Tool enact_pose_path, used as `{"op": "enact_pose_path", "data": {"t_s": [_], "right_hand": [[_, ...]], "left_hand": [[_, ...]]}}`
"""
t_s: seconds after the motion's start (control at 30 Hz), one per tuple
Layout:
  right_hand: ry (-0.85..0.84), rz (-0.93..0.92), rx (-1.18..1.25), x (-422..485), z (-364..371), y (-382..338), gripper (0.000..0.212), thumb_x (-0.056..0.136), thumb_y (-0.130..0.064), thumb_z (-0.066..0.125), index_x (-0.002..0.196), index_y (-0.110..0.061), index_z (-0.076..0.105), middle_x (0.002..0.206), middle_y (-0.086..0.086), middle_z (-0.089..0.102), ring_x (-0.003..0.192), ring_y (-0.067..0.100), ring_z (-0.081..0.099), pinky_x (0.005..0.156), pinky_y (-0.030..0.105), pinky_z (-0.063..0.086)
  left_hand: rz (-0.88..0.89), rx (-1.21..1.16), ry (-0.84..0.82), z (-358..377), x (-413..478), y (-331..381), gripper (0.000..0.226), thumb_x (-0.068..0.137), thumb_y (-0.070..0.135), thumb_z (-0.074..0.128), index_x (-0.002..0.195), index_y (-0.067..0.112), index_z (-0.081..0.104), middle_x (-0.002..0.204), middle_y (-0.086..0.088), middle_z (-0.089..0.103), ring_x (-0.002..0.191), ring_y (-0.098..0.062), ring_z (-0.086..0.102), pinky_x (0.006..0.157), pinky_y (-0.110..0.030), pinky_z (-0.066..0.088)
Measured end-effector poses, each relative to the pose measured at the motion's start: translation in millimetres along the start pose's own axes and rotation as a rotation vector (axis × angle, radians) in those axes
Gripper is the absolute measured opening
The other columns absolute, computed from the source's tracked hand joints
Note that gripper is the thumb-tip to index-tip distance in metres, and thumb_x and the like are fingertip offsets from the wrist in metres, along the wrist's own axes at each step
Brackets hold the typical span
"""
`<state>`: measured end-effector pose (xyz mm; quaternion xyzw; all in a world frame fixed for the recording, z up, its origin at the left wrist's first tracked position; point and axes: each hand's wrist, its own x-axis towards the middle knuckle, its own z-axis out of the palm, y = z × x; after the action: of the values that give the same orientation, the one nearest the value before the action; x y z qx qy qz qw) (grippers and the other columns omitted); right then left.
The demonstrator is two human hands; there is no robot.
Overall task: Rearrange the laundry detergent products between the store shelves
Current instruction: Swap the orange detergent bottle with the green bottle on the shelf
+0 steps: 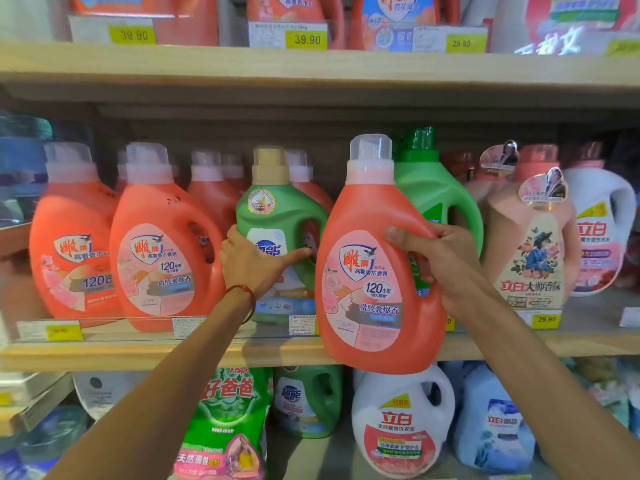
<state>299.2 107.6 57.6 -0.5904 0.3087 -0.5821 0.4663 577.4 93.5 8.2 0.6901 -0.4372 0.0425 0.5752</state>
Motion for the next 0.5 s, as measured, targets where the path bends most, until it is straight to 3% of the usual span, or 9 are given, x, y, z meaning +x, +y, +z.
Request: {"op": "enact_pose_path", "data": {"t_s": [0.1, 0.17, 0.23, 0.33, 0.5], "right_hand": [[0.008, 0.005, 0.005, 1.6, -1.1, 1.4, 0.033, 0.057, -0.032, 0.093, 0.042, -0.025, 0.065, 0.041, -0.006, 0.049, 0.032, 0.006, 0.035, 0.035, 0.018, 0.033], [0.013, 0.008, -0.014, 3.2, -1.7, 1.8, 0.036, 0.06, -0.031, 0.094, 0.042, -0.025, 0.063, 0.041, -0.005, 0.048, 0.032, 0.007, 0.033, 0.035, 0.018, 0.032], [0.007, 0.009, -0.031, 4.6, -1.6, 1.7, 0.037, 0.063, -0.03, 0.094, 0.042, -0.025, 0.064, 0.042, -0.005, 0.048, 0.032, 0.007, 0.033, 0.035, 0.018, 0.032], [0.001, 0.008, -0.027, 4.2, -0.3, 0.3, 0.033, 0.054, -0.037, 0.094, 0.044, -0.024, 0.065, 0.044, -0.003, 0.049, 0.033, 0.008, 0.032, 0.035, 0.018, 0.031], [-0.005, 0.007, -0.018, 1.7, 0.0, -0.6, 0.03, 0.053, -0.037, 0.092, 0.044, -0.026, 0.066, 0.043, -0.006, 0.053, 0.032, 0.005, 0.037, 0.035, 0.017, 0.035]], "left_hand": [[0.013, 0.022, 0.019, -0.2, 1.7, -2.4, 0.147, 0.026, 0.096, 0.066, 0.137, 0.003, 0.039, 0.13, -0.01, 0.05, 0.124, -0.033, 0.045, 0.11, -0.049, 0.039], [-0.007, -0.075, 0.003, -1.3, 3.6, -5.8, 0.137, 0.027, 0.088, 0.076, 0.132, 0.007, 0.042, 0.127, -0.008, 0.053, 0.121, -0.03, 0.05, 0.106, -0.049, 0.045], [-0.045, -0.267, -0.054, -3.7, 6.8, -9.7, 0.122, 0.03, 0.069, 0.093, 0.125, 0.014, 0.04, 0.119, -0.002, 0.06, 0.111, -0.021, 0.063, 0.094, -0.04, 0.056], [-0.046, -0.344, -0.096, -8.8, 9.3, -11.8, 0.115, 0.031, 0.061, 0.098, 0.122, 0.019, 0.04, 0.108, 0.01, 0.065, 0.098, -0.007, 0.068, 0.079, -0.025, 0.057], [-0.02, -0.389, -0.152, -13.7, 13.5, -16.6, 0.097, 0.028, 0.06, 0.099, 0.111, 0.029, 0.061, 0.096, 0.016, 0.077, 0.084, 0.001, 0.074, 0.073, -0.024, 0.063]]}}
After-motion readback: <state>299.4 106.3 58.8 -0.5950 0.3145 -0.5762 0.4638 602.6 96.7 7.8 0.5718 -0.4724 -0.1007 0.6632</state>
